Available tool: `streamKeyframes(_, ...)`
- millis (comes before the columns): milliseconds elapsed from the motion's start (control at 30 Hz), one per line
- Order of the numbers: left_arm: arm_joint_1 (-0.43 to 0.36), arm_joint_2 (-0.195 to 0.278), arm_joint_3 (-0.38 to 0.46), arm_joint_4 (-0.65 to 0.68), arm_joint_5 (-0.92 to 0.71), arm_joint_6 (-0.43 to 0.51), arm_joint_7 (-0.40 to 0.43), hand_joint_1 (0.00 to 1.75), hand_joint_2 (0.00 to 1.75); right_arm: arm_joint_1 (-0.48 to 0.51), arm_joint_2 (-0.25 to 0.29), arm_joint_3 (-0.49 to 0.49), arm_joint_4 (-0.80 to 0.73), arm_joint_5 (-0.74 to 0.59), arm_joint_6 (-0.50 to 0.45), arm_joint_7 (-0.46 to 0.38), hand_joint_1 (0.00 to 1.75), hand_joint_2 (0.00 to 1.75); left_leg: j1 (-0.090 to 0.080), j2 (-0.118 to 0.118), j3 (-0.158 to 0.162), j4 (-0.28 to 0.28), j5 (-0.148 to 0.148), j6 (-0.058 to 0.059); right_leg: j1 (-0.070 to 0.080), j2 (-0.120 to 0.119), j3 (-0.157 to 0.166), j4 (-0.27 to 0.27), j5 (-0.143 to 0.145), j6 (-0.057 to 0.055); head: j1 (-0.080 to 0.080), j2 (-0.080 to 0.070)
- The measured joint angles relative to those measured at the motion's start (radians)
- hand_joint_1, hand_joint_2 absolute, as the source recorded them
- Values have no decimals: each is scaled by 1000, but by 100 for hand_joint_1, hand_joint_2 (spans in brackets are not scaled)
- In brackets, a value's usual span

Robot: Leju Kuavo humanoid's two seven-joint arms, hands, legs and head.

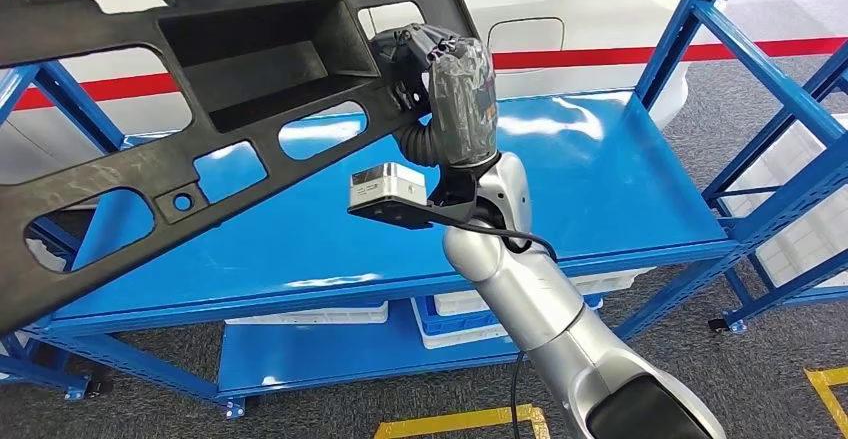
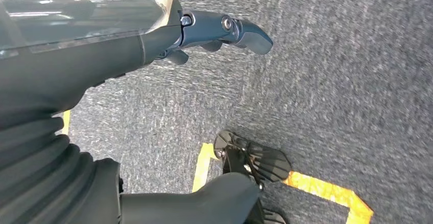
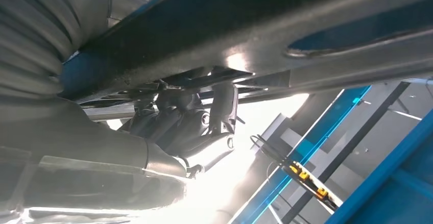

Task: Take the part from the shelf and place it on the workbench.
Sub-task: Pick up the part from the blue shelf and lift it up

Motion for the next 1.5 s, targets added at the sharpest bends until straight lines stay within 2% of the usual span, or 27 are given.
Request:
streamKeyframes(67, 0, -3, 5, 0, 4, -5, 9, 0, 175, -6, -6, 4, 0, -4, -3, -1, 175, 175, 5, 4, 11, -24, 21, 10, 4, -2, -9, 18, -14, 6, 2, 0)
streamKeyframes(100, 0, -5, 7, 0, 6, -9, 12, 0, 175, -8, -10, 6, 0, -5, -5, -1, 175, 175, 8, 7, 15, -35, 29, 14, 5, -4, -26, 54, -35, 4, 4, 0)
streamKeyframes(167, 0, -6, 12, 0, 10, -18, 14, 0, 175, -8, -22, 11, 2, -7, -10, -2, 175, 175, 8, 8, 12, -37, 33, 16, 1, -5, -78, 181, -91, 2, 6, 0)
streamKeyframes(233, 2, -7, 14, 0, 12, -23, 16, 0, 175, 0, -32, 17, 4, -9, -16, -3, 175, 175, 10, 9, 9, -33, 32, 15, -5, -5, -113, 270, -118, 13, 6, 0)
streamKeyframes(267, 2, -7, 15, 0, 12, -26, 16, 0, 175, 3, -36, 20, 5, -10, -18, -3, 175, 175, 12, 9, 6, -29, 31, 13, -9, -6, -103, 258, -108, 25, 6, 0)
streamKeyframes(300, 3, -9, 15, 0, 12, -28, 17, 0, 175, 5, -39, 21, 6, -10, -20, -3, 175, 175, 15, 9, 3, -24, 29, 10, -13, -7, -76, 213, -88, 38, 6, 0)
streamKeyframes(333, 3, -9, 15, 0, 12, -29, 18, 0, 175, 5, -41, 23, 6, -10, -22, -3, 175, 175, 17, 8, -1, -14, 25, 3, -17, -10, -37, 142, -69, 49, 6, 0)
streamKeyframes(367, 3, -9, 16, 0, 12, -29, 19, 0, 175, 5, -42, 24, 6, -10, -25, -3, 175, 175, 17, 7, -9, -5, 21, -5, -17, -9, -2, 87, -54, 54, 7, 0)
streamKeyframes(433, 3, -9, 16, 0, 12, -29, 22, 0, 175, 7, -45, 27, 6, -9, -32, -3, 175, 175, 13, 4, -23, 15, 14, -19, -14, -5, 27, 35, -48, 45, 8, 0)
streamKeyframes(500, 4, -8, 16, 0, 12, -29, 27, 0, 175, 11, -47, 29, 6, -8, -37, -2, 175, 175, 13, 0, -31, 25, 15, -27, -15, -1, 17, 41, -47, 26, 5, 0)
streamKeyframes(567, 5, -9, 16, 0, 12, -27, 33, 0, 175, 13, -46, 31, 6, -8, -37, 0, 175, 175, 19, -1, -44, 49, -6, -33, -17, -1, 10, 41, -43, 12, 2, 0)
streamKeyframes(600, 6, -9, 16, 1, 12, -27, 36, 0, 175, 13, -46, 31, 6, -8, -38, 1, 175, 175, 21, 0, -60, 85, -35, -36, -17, -2, 7, 40, -40, 4, 0, 0)
streamKeyframes(667, 6, -9, 16, 1, 12, -26, 39, 0, 175, 13, -45, 32, 6, -8, -39, 2, 175, 175, 22, 0, -113, 214, -115, -40, -11, -3, -5, 40, -31, -12, -2, 0)
streamKeyframes(733, 7, -9, 16, 1, 12, -25, 41, 0, 175, 16, -45, 33, 6, -8, -39, 3, 175, 175, 21, 0, -153, 319, -158, -38, -2, -4, -20, 40, -21, -25, -2, 0)
streamKeyframes(767, 7, -9, 16, 1, 12, -25, 43, 0, 175, 18, -45, 33, 6, -7, -39, 4, 175, 175, 20, 0, -146, 319, -150, -33, 2, -4, -28, 40, -15, -29, -2, 0)
streamKeyframes(800, 7, -9, 16, 1, 11, -24, 45, 0, 175, 19, -44, 34, 6, -6, -39, 5, 175, 175, 19, 0, -119, 281, -128, -27, 5, -4, -34, 40, -9, -31, -2, 0)
streamKeyframes(900, 5, -6, 16, 1, 10, -21, 52, 0, 175, 19, -43, 36, 6, -2, -39, 6, 175, 175, 7, 0, 4, 88, -65, -2, 11, -3, -45, 39, 10, -25, -1, 0)
streamKeyframes(933, 5, -5, 16, 0, 10, -21, 53, 0, 175, 19, -41, 37, 6, 0, -39, 7, 175, 175, 1, 1, 22, 54, -59, 3, 11, -4, -46, 38, 16, -19, -1, 0)
streamKeyframes(1033, 6, -3, 16, 1, 10, -24, 55, 0, 175, 19, -35, 40, 7, 5, -39, 9, 175, 175, -6, 4, 13, 33, -36, 10, 9, -9, -49, 31, 35, 1, -2, 0)
streamKeyframes(1100, 6, -2, 16, 1, 10, -27, 55, 0, 175, 17, -35, 41, 7, 7, -40, 10, 175, 175, -3, 7, -1, 16, -5, 20, 10, -10, -68, 58, 0, 0, 0, 0)
streamKeyframes(1167, 6, -2, 16, 1, 10, -28, 55, 0, 175, 17, -35, 41, 8, 8, -40, 10, 175, 175, -2, 10, -23, 10, 24, 25, 9, -10, -105, 162, -83, -11, 3, 0)
streamKeyframes(1233, 7, -2, 16, 1, 10, -29, 55, 0, 175, 22, -37, 42, 9, 8, -40, 11, 175, 175, -2, 12, -52, 12, 46, 24, 6, -10, -127, 280, -139, -7, 5, 0)
streamKeyframes(1267, 8, -2, 16, 1, 10, -29, 55, 0, 175, 24, -37, 42, 9, 8, -40, 11, 175, 175, -2, 12, -67, 12, 57, 22, 5, -10, -117, 299, -142, 2, 5, 0)
streamKeyframes(1300, 8, -2, 16, 1, 10, -29, 55, 0, 175, 26, -37, 43, 10, 8, -40, 11, 175, 175, -2, 13, -80, 13, 66, 19, 4, -10, -86, 278, -132, 12, 5, 0)
streamKeyframes(1367, 8, -3, 16, 1, 10, -29, 55, 0, 175, 25, -37, 44, 10, 8, -40, 11, 175, 175, -2, 13, -102, 18, 82, 11, 2, -11, 16, 145, -110, 25, 5, 0)
streamKeyframes(1433, 8, -3, 16, 1, 10, -29, 55, 0, 175, 24, -36, 45, 10, 8, -40, 11, 175, 175, -4, 13, -117, 26, 95, 0, 6, -10, 88, 39, -107, 19, 4, 0)
streamKeyframes(1500, 9, -2, 16, 1, 10, -29, 55, 0, 175, 24, -35, 45, 11, 7, -40, 11, 175, 175, -6, 12, -126, 32, 108, -11, 9, -7, 94, 20, -105, 7, 5, 0)
